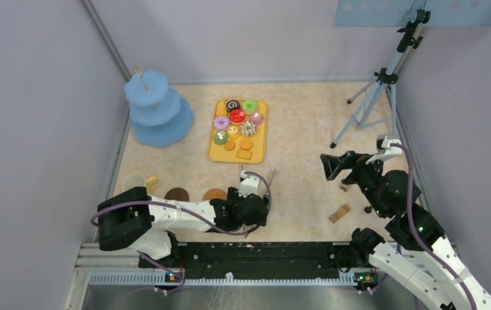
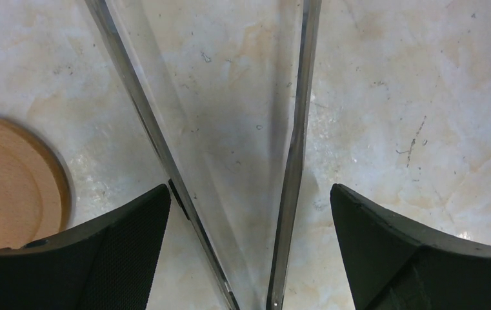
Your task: Serve the afternoon tea
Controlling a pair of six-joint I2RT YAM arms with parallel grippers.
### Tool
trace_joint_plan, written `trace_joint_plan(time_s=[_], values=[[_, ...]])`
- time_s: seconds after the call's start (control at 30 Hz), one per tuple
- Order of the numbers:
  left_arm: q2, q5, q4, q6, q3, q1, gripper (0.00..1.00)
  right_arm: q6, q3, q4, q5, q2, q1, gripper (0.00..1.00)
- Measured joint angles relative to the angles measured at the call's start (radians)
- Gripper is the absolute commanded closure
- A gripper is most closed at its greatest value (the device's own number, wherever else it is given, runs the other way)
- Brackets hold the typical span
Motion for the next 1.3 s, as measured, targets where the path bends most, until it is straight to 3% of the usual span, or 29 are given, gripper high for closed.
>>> trace_joint_plan(time_s=[0.13, 0.3, 0.67, 0.9, 1.17, 1.3], values=[[0.031, -0.042, 0.049, 0.032, 0.0, 0.0, 0.04, 0.001, -0.013, -0.001, 0.0, -0.011, 0.0, 0.02], [0.088, -0.1, 0.139, 0.093, 0.001, 0.0, 0.15, 0.002, -0.027, 0.0, 0.0, -0.013, 0.0, 0.02], [0.219, -0.222, 0.269, 0.164, 0.043, -0.005, 0.12, 0.01, -0.038, 0.003, 0.0, -0.017, 0.0, 0.03], [0.258, -0.265, 0.325, 0.167, 0.05, -0.005, 0.2, 0.018, -0.065, 0.002, -0.005, -0.018, 0.0, 0.03], [0.244, -0.251, 0.303, 0.177, 0.055, -0.006, 0.22, 0.027, -0.074, 0.009, -0.006, -0.016, 0.0, 0.03], [0.237, -0.196, 0.328, 0.277, 0.055, -0.004, 0.23, 0.027, -0.077, 0.011, -0.004, -0.016, 0.0, 0.03]])
